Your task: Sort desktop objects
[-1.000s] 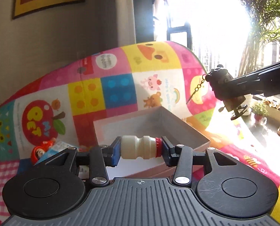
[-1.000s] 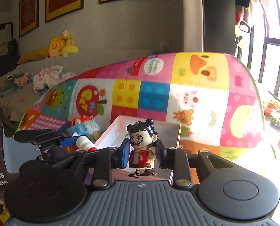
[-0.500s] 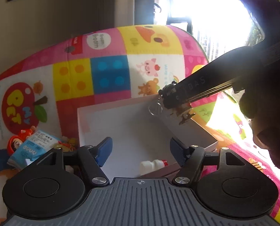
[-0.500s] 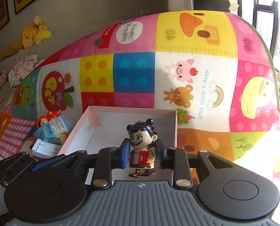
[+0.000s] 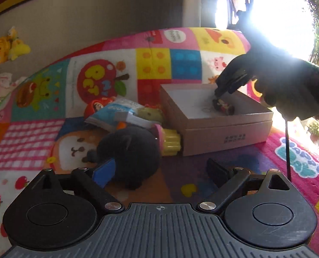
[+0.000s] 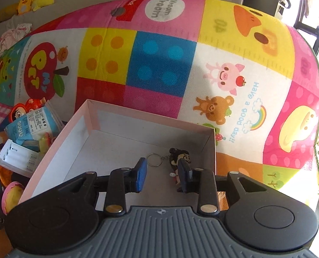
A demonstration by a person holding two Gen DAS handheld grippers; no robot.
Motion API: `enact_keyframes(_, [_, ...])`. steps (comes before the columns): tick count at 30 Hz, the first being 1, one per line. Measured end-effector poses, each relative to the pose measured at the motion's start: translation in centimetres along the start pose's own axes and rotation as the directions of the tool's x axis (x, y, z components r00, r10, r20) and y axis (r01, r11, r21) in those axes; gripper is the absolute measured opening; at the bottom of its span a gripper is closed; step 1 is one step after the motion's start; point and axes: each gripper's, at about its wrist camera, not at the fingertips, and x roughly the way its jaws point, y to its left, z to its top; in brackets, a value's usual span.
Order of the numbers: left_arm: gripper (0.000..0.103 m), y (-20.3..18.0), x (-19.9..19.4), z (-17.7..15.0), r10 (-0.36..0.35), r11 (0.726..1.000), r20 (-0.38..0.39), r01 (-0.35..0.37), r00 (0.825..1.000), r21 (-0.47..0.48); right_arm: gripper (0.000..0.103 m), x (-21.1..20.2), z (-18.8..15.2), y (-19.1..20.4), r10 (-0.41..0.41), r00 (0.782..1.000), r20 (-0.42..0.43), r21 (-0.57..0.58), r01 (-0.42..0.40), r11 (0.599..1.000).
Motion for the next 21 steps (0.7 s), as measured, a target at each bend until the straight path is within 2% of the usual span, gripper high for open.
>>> enact_keyframes(2, [0.096, 1.2, 0.8, -0.1, 0.067, 0.997, -0.011, -0.067, 0.998, -0.031, 0.04, -2.5, -0.8, 2.6, 0.077, 0.996, 0.045, -0.077, -0.073, 0.994])
enact_keyframes(4, [0.096, 2.0, 1.5, -0.1, 0.091, 0.994, -0.021, -0.092, 0.996, -0.067, 0.04, -4.3, -1.6, 5.2, 0.161, 0.985, 0.055, -0.15, -0.151, 0.977])
enact_keyframes(6, [0.096, 2.5, 1.8, -0.5, 0.137, 0.988, -0.02, -0.138, 0.99, -0.074, 0.039, -5.1, -1.9, 7.2, 0.229, 0.973, 0.031, -0.175, -0.22, 0.96])
enact_keyframes(9, [0.098, 3.2, 1.8, -1.1, 0.202, 0.976, -0.019, -0.203, 0.979, -0.078, 0.038, -4.5, -1.3, 9.7, 0.297, 0.954, -0.036, -0.138, -0.299, 0.944])
enact_keyframes(11, [0.098, 3.9, 1.5, -1.2, 0.202, 0.972, -0.026, -0.204, 0.979, -0.118, 0.035, -3.3, -1.0, 10.8, 0.296, 0.952, -0.07, -0.115, -0.303, 0.946])
enact_keyframes(15, [0.099, 4.8, 0.9, -1.6, 0.172, 0.972, -0.011, -0.171, 0.985, -0.162, 0.034, -1.2, -1.3, 12.7, 0.231, 0.968, -0.097, -0.134, -0.243, 0.961])
enact_keyframes(16, [0.1, 4.8, 0.7, -1.7, 0.164, 0.972, 0.0, -0.162, 0.986, -0.168, 0.026, -1.0, -1.5, 13.1, 0.226, 0.968, -0.106, -0.146, -0.239, 0.96])
enact_keyframes(18, [0.1, 5.0, 0.4, -1.8, 0.157, 0.971, 0.017, -0.152, 0.987, -0.183, 0.017, -1.3, -2.3, 13.7, 0.217, 0.97, -0.108, -0.171, -0.233, 0.957])
enact_keyframes(21, [0.101, 5.9, 0.1, -1.9, 0.157, 0.962, 0.02, -0.148, 0.987, -0.227, 0.01, -3.3, -3.5, 13.8, 0.237, 0.967, -0.092, -0.183, -0.25, 0.951])
